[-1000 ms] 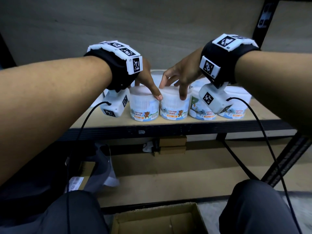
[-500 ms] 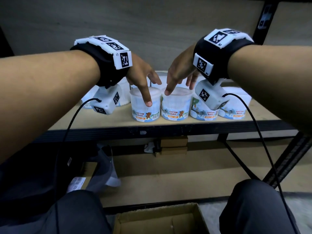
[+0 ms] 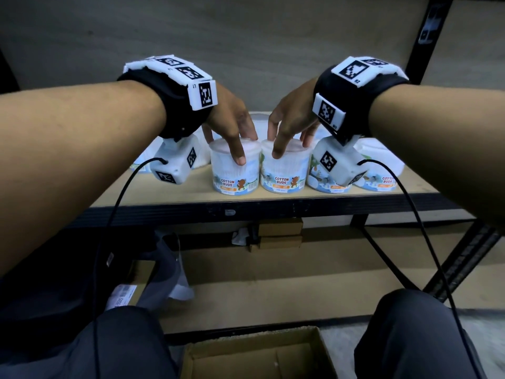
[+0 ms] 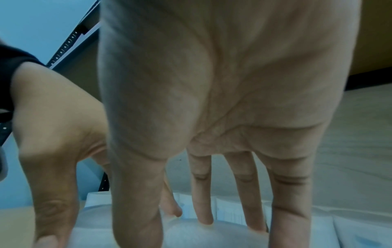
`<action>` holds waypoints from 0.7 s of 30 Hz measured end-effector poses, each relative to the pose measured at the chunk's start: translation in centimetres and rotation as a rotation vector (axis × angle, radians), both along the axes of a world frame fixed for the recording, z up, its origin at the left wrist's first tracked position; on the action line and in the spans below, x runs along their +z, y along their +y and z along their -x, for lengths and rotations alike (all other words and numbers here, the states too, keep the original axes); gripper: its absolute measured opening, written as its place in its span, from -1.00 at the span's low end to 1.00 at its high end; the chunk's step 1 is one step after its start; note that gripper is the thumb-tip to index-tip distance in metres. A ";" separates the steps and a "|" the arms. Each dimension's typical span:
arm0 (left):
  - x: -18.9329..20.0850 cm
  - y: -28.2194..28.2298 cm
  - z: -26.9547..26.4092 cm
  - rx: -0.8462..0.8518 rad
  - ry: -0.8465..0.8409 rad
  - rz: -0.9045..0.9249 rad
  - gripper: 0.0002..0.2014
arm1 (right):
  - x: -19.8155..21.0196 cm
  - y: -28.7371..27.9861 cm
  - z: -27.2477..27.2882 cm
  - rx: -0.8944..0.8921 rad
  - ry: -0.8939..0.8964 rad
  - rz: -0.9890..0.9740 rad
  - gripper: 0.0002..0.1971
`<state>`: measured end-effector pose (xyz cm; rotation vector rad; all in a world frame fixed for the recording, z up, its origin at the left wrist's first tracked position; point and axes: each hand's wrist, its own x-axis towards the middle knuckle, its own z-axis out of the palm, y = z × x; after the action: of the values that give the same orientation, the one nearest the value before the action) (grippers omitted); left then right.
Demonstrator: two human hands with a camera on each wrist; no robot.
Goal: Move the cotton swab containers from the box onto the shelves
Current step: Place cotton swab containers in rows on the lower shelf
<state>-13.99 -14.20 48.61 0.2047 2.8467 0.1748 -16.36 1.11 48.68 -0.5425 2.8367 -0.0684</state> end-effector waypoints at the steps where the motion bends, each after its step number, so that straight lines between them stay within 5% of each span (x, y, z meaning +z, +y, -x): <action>1: -0.1 -0.1 0.2 0.006 0.005 -0.004 -0.47 | -0.1 0.2 0.1 0.006 0.002 0.026 -0.50; 9: -0.9 -0.4 0.6 0.099 0.057 -0.070 -0.41 | -0.7 1.4 0.7 0.024 -0.070 0.153 -0.54; 16: -1.0 -0.2 0.3 0.130 0.062 -0.094 -0.28 | -0.2 1.4 -0.4 0.052 -0.044 0.058 -0.52; 21: -0.9 -0.1 0.2 0.127 0.044 -0.080 -0.40 | -0.1 1.6 -0.9 0.081 -0.009 0.053 -0.51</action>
<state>-14.23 -14.33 47.71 0.0447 2.8998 0.3138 -15.43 2.73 48.63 -0.6657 2.8071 -0.1308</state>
